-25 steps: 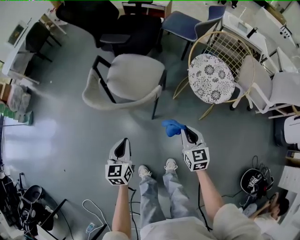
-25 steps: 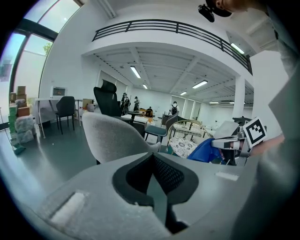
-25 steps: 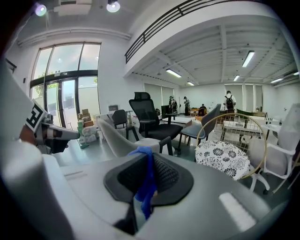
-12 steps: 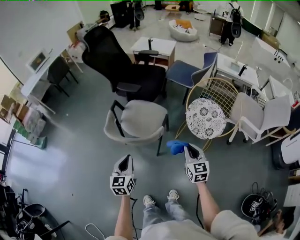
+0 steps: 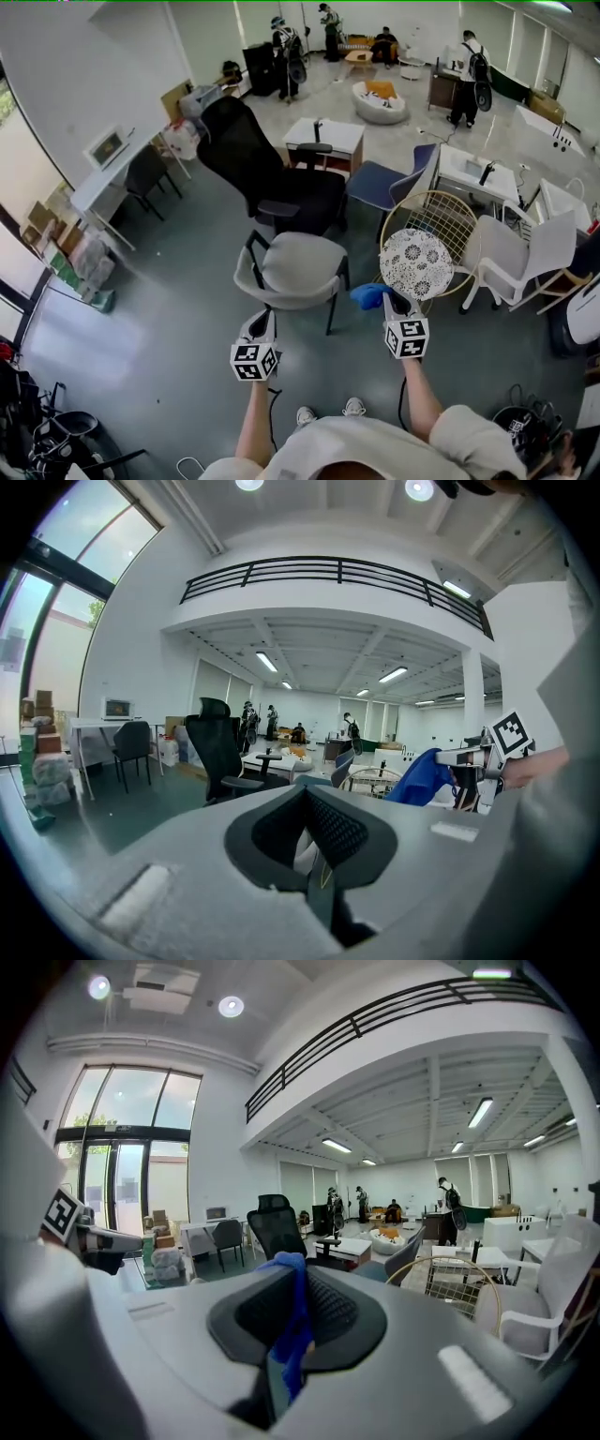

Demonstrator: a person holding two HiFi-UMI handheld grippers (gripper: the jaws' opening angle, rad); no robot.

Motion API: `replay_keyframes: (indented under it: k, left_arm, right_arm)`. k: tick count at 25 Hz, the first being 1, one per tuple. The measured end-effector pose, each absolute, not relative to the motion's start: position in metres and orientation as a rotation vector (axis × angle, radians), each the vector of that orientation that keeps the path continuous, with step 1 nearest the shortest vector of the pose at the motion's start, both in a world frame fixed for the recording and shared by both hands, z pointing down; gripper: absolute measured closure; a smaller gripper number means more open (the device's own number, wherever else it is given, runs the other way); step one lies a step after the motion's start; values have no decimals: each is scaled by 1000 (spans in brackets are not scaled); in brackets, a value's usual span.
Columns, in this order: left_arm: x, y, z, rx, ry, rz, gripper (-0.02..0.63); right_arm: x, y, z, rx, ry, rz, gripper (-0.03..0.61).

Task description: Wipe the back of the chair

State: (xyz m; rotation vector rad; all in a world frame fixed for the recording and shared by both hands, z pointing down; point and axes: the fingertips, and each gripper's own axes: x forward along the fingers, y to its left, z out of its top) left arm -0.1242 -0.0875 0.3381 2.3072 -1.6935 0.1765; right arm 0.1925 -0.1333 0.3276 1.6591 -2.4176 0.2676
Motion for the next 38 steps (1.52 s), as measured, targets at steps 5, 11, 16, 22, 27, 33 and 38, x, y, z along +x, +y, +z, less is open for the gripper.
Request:
replay_keyframes:
  k: [5, 11, 16, 22, 27, 33, 38]
  left_arm:
    - [-133, -78, 323, 2306, -1734, 153, 611]
    - [-146, -71, 317, 2309, -1762, 173, 611]
    - [-148, -67, 315, 2303, -1774, 162, 611]
    - [-146, -59, 316, 2295, -1767, 151, 612]
    - [-149, -56, 316, 2292, -1766, 147, 611]
    - [-151, -56, 317, 2296, -1759, 159, 611]
    - [-154, -55, 321, 2296, -1749, 158, 612]
  right_arm:
    - [196, -121, 325, 1670, -2416, 287, 551]
    - [195, -117, 318, 1675, -2422, 260, 551]
    - [191, -118, 312, 1660, -2435, 236, 551]
    - [183, -114, 308, 1635, -2442, 233, 551]
    - [175, -110, 310, 1615, -2441, 230, 551]
    - [168, -107, 315, 1602, -2437, 246, 551]
    - [160, -104, 322, 1588, -2432, 249, 551]
